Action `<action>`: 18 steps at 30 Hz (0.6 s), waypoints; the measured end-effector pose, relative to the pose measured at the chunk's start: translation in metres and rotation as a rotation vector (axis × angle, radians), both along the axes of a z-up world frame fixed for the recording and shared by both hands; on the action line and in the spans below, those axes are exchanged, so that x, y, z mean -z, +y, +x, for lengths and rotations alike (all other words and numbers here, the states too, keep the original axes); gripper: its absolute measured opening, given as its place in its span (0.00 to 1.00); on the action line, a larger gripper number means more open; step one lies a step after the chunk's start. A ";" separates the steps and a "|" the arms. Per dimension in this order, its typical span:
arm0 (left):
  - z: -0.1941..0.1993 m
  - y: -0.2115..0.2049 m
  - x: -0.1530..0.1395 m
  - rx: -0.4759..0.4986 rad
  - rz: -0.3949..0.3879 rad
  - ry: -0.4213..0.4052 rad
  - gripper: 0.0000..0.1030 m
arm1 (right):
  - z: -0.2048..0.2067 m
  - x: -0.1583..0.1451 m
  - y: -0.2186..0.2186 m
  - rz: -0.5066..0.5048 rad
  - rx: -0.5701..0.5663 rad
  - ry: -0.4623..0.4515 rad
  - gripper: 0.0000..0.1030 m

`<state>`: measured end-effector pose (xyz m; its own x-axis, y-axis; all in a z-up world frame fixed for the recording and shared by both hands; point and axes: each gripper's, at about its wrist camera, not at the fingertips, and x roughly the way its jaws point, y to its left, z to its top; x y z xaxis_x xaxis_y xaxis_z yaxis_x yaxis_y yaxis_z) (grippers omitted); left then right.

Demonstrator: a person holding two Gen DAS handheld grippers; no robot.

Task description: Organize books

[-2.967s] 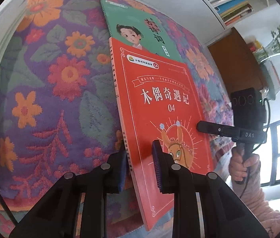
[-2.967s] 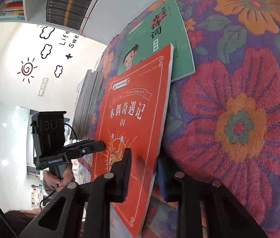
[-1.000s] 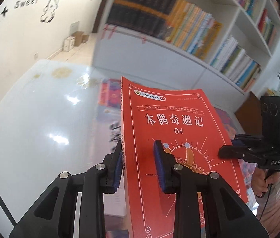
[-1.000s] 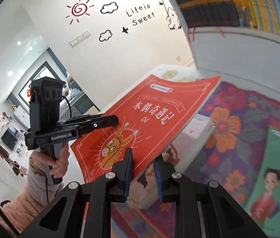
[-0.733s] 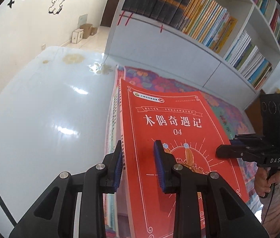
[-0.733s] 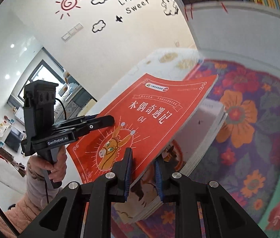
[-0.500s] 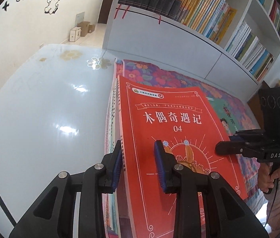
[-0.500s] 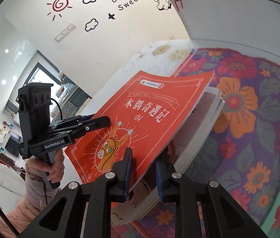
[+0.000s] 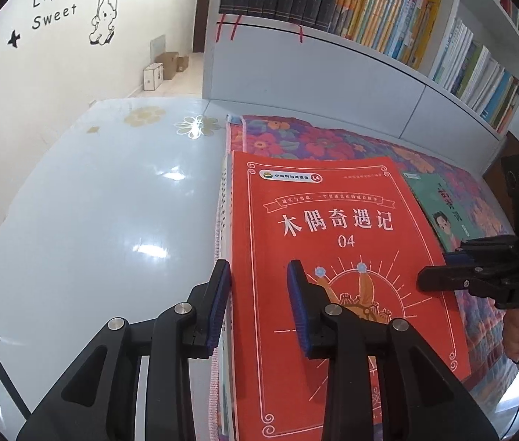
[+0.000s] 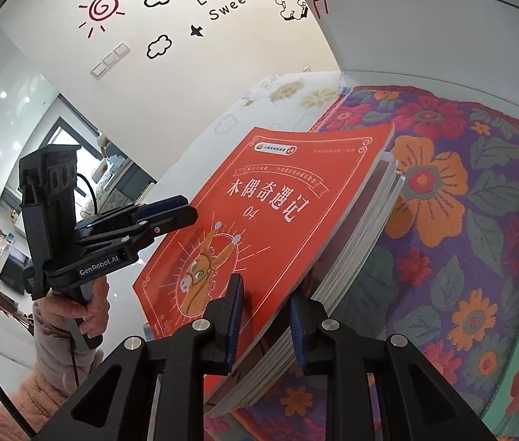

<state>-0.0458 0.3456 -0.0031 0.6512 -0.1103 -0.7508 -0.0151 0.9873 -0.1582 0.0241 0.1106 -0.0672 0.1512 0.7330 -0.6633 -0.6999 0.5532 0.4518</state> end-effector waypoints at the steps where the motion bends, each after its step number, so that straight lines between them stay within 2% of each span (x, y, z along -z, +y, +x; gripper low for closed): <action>1: 0.000 0.003 0.000 -0.014 -0.013 0.000 0.28 | 0.000 0.000 0.000 -0.002 0.001 -0.002 0.22; 6: -0.003 0.021 -0.005 -0.110 -0.057 -0.016 0.29 | 0.000 0.000 0.001 -0.010 0.009 0.005 0.22; 10: -0.012 0.038 -0.015 -0.255 -0.058 -0.023 0.29 | 0.002 -0.003 -0.002 -0.036 0.077 0.003 0.26; 12: -0.019 0.044 -0.021 -0.282 -0.078 -0.038 0.29 | 0.000 -0.006 -0.002 -0.078 0.124 -0.029 0.30; 14: -0.025 0.048 -0.026 -0.297 -0.095 -0.053 0.29 | -0.003 -0.006 0.003 -0.103 0.106 -0.047 0.34; 18: -0.032 0.053 -0.031 -0.325 -0.100 -0.065 0.29 | -0.011 -0.007 0.012 -0.139 0.095 -0.100 0.35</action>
<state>-0.0779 0.3990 0.0280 0.7109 0.0397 -0.7022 -0.3131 0.9119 -0.2654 0.0128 0.1227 -0.0600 0.2858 0.6147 -0.7352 -0.6788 0.6714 0.2975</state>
